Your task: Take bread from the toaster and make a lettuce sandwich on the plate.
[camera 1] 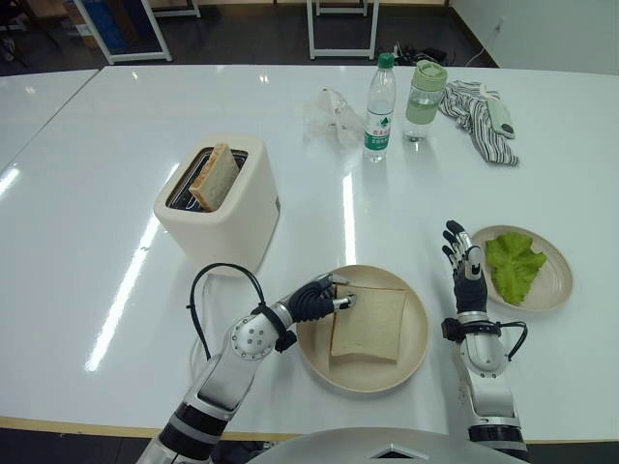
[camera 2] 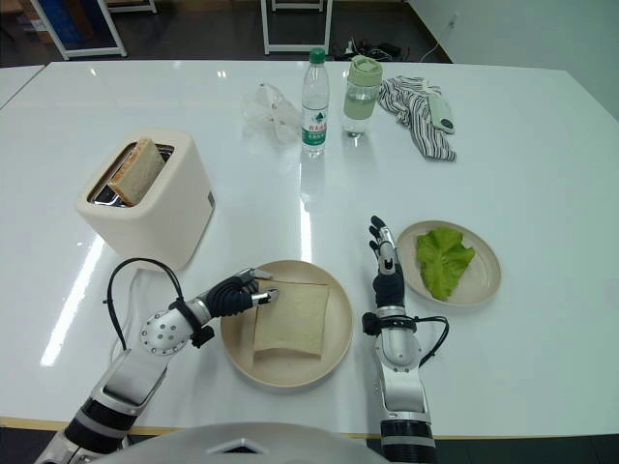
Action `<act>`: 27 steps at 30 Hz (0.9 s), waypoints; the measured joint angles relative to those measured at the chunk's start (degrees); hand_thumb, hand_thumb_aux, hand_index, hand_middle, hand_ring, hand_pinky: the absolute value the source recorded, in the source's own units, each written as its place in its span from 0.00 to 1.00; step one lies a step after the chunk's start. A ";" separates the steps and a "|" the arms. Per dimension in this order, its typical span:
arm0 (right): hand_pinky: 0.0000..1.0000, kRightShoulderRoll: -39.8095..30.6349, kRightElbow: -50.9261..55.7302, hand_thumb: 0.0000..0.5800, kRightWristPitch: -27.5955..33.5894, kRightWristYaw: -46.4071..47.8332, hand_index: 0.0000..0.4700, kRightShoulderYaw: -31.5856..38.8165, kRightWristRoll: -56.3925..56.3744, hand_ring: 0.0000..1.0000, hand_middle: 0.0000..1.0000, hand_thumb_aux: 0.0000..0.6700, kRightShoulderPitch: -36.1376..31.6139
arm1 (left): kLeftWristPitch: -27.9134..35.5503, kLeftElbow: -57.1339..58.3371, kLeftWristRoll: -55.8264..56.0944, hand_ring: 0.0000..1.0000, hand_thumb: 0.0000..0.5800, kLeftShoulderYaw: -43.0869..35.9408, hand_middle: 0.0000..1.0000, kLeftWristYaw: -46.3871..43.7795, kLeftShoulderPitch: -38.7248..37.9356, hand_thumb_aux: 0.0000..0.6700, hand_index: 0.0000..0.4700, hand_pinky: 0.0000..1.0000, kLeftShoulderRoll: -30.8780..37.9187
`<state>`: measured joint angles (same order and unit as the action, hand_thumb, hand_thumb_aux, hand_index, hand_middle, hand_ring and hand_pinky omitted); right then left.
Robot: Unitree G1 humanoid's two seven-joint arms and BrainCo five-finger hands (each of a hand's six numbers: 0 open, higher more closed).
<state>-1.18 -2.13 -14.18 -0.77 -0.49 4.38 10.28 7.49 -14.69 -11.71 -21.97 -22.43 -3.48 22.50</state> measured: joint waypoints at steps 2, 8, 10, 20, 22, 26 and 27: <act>0.00 0.00 0.00 0.00 0.00 -0.03 0.00 0.00 0.00 0.00 0.00 0.00 0.00 | -0.24 0.16 -1.31 0.00 0.00 0.25 0.00 0.70 0.02 0.00 0.00 0.00 0.30; 0.00 0.02 -0.09 0.00 0.05 -0.04 0.00 0.01 0.00 0.00 0.00 0.00 0.03 | 0.20 -1.13 -5.70 0.00 0.00 3.05 0.00 4.38 0.80 0.00 0.00 0.00 0.59; 0.00 0.02 -0.14 0.00 0.11 -0.03 0.00 0.01 0.00 0.00 0.00 0.00 0.04 | 2.49 -3.38 -7.35 0.00 0.00 4.33 0.00 4.73 0.73 0.00 0.00 0.00 0.57; 0.00 -1.14 -1.24 0.00 -1.36 -1.73 0.00 -0.05 3.51 0.00 0.00 0.00 0.35 | 1.00 -11.51 -2.26 0.00 0.00 11.60 0.00 6.81 -0.37 0.00 0.00 0.00 -2.66; 0.00 -3.96 -3.28 0.00 -4.01 -5.18 0.00 -1.62 9.97 0.00 0.00 0.00 0.23 | -2.27 -8.20 2.03 0.00 0.00 11.99 0.00 6.72 0.04 0.00 0.00 0.00 -5.13; 0.00 -16.11 -4.42 0.00 -2.75 -15.01 0.00 -6.25 31.28 0.00 0.00 0.00 -1.77 | -7.20 -1.06 11.60 0.00 0.00 14.41 0.00 6.19 0.23 0.00 0.00 0.00 -10.63; 0.00 -19.16 -4.10 0.00 -1.34 -16.81 0.00 -7.02 36.01 0.00 0.00 0.00 -2.24 | -8.18 0.04 13.82 0.00 0.00 14.92 0.00 5.56 0.26 0.00 0.00 0.00 -11.71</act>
<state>-20.33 -6.23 -15.51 -17.58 -7.51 40.39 8.04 -0.68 -14.65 2.11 -7.05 -16.87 -3.22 10.79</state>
